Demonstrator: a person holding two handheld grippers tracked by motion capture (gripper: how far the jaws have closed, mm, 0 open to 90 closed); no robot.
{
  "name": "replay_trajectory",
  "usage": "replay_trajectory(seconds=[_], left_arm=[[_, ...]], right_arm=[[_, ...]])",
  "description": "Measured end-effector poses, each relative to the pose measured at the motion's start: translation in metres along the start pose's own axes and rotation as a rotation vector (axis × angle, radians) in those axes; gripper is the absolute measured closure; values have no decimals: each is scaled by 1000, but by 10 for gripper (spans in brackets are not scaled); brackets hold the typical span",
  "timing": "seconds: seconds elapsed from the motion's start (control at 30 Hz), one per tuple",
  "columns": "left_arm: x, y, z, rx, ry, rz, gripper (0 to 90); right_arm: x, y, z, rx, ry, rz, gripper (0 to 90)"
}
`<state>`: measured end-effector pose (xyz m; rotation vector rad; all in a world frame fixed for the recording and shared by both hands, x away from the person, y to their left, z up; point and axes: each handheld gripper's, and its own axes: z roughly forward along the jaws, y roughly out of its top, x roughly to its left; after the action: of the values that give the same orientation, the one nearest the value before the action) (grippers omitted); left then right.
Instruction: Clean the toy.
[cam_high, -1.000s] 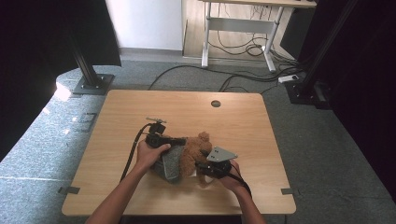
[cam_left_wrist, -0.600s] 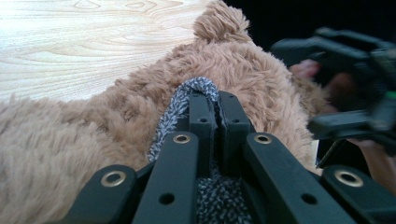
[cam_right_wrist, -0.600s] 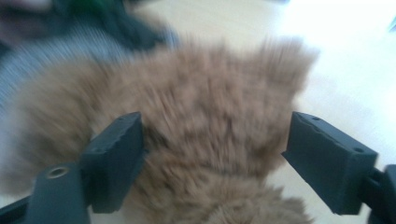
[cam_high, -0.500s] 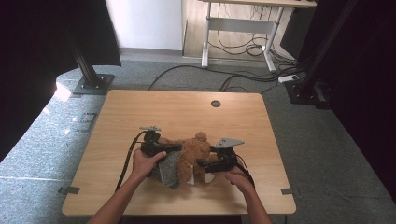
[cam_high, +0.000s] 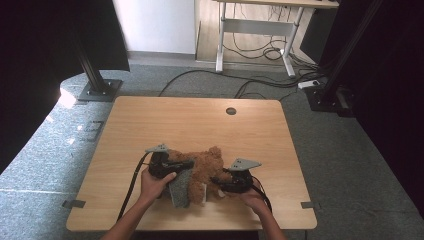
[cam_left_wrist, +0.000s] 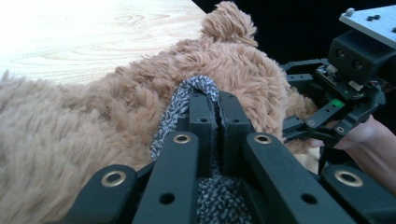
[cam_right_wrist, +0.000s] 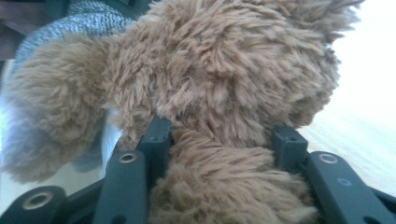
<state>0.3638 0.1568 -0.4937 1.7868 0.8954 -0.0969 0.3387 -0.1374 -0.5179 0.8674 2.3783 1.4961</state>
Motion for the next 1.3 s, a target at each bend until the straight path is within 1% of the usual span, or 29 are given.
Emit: replay_trajectory(seconds=[0.13, 0.3, 0.43, 0.53, 0.6, 0.63, 0.7, 0.77, 0.83, 0.87, 0.9, 0.97, 1.0, 1.07, 1.17, 1.23, 1.3], left_arm=[[1, 2, 9, -29, 27, 26, 859], [10, 15, 22, -41, 40, 20, 858], [17, 27, 33, -38, 50, 17, 858], [20, 33, 37, -34, 54, 4, 856], [19, 33, 36, -27, 61, 8, 856], [17, 33, 34, -25, 65, 11, 856], [14, 30, 28, -23, 66, 11, 858], [10, 29, 20, -9, 88, 18, 859], [10, 27, 9, -3, 115, 18, 861], [12, 25, 0, -5, 128, 10, 862], [15, 24, -7, -5, 134, 8, 863], [19, 21, -21, -16, 138, -16, 863], [21, 21, -29, -19, 148, -17, 863], [23, 20, -42, -27, 182, -10, 862], [31, 16, -61, -33, 230, -19, 863], [40, 12, -72, -38, 260, -41, 861], [49, 9, -81, -49, 277, -82, 861]], right_arm=[[-1, 1, -1, -10, -65, -23, 559], [-11, 3, 2, -34, -142, -19, 590], [-20, 6, 5, -52, -202, -11, 604], [-27, 6, 6, -70, -236, -7, 610], [-28, 6, 6, -76, -237, 7, 612], [-28, 6, 6, -74, -232, 6, 611], [-25, 6, 4, -68, -221, -12, 611], [-21, 5, 1, -61, -218, -32, 612], [-19, 4, -2, -57, -213, -39, 614], [-18, 3, -3, -60, -212, -42, 615], [-17, 1, -5, -59, -207, -52, 617], [-14, -1, -8, -66, -195, -77, 619], [-13, -1, -8, -68, -195, -90, 620], [-12, -1, -9, -67, -195, -97, 620], [-13, -2, -9, -71, -192, -96, 619], [-14, -2, -10, -73, -188, -89, 619], [-15, -3, -10, -80, -182, -86, 619]])
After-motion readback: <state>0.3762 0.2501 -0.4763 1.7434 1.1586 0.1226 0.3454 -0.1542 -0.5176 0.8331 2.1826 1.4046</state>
